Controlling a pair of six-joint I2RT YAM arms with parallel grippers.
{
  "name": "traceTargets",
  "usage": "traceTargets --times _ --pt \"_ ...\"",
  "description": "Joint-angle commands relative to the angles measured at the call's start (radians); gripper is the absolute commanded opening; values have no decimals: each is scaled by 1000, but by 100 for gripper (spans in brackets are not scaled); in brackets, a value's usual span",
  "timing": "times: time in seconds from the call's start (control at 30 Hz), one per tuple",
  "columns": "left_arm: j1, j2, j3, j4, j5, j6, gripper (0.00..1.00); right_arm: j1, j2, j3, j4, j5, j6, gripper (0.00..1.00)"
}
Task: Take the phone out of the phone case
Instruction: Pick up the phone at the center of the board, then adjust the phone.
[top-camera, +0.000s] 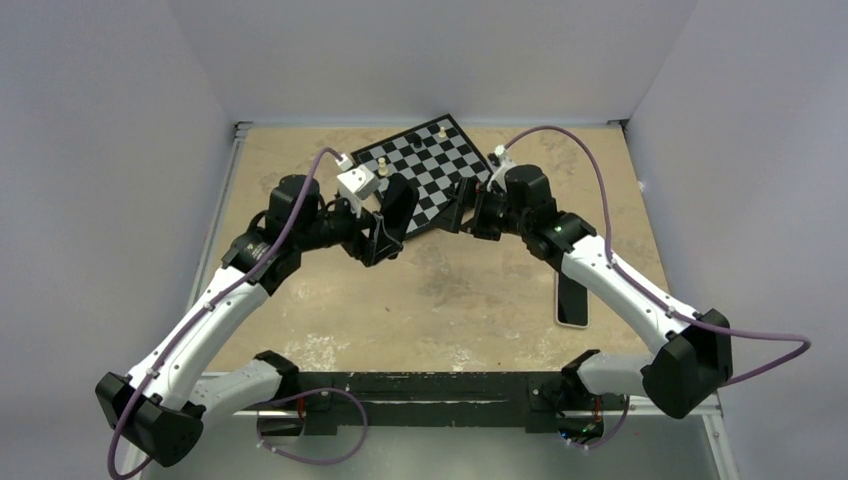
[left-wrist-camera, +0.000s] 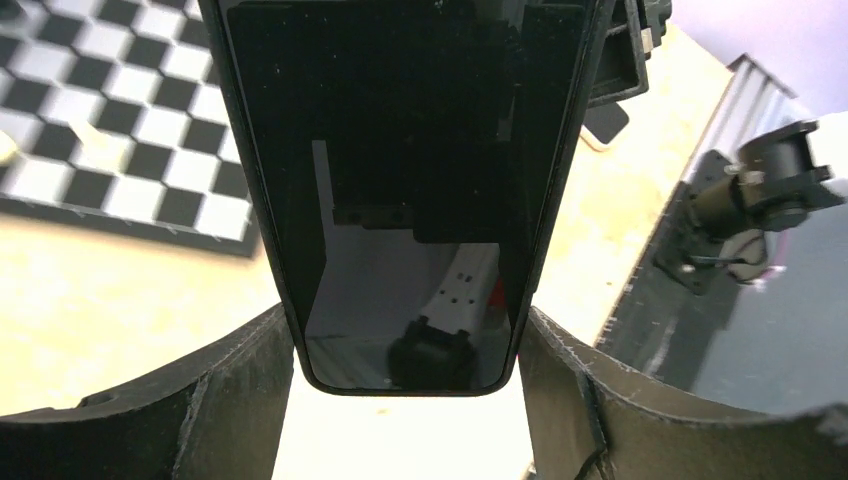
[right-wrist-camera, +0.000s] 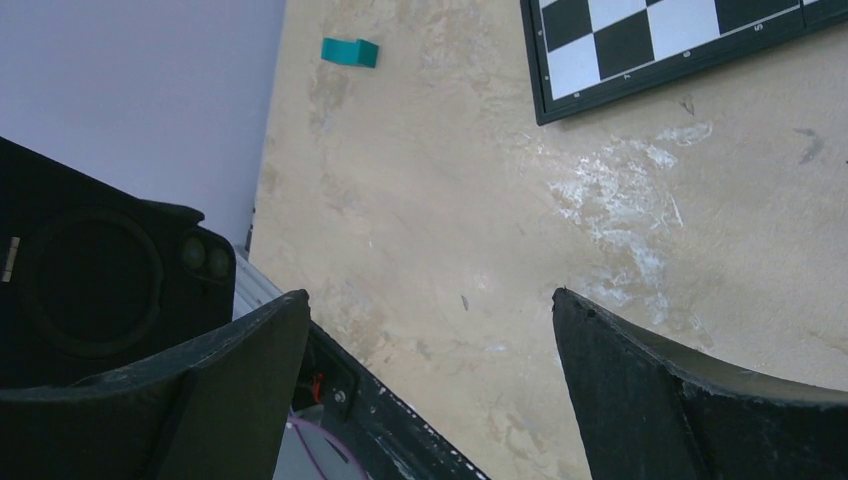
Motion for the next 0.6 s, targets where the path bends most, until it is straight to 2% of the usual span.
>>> traceTargets --times 0.0,0.13,0.27,0.4,0.47,0.57 --pt "-16 22 83 73 -28 275 0 -1 12 130 -47 29 8 95" --pt "-25 -18 -25 161 -77 328 0 -2 27 270 -154 55 -61 95" --pt "-31 -52 -54 163 -104 343 0 -2 73 417 -265 26 -183 95" --pt "-44 -60 -64 139 -141 377 0 9 158 573 -361 -118 -302 95" --pt "-48 -53 -62 130 -157 384 0 23 202 620 -373 -194 -317 93" --pt "-51 -53 -65 127 -168 388 0 52 289 670 -405 -226 -313 88"
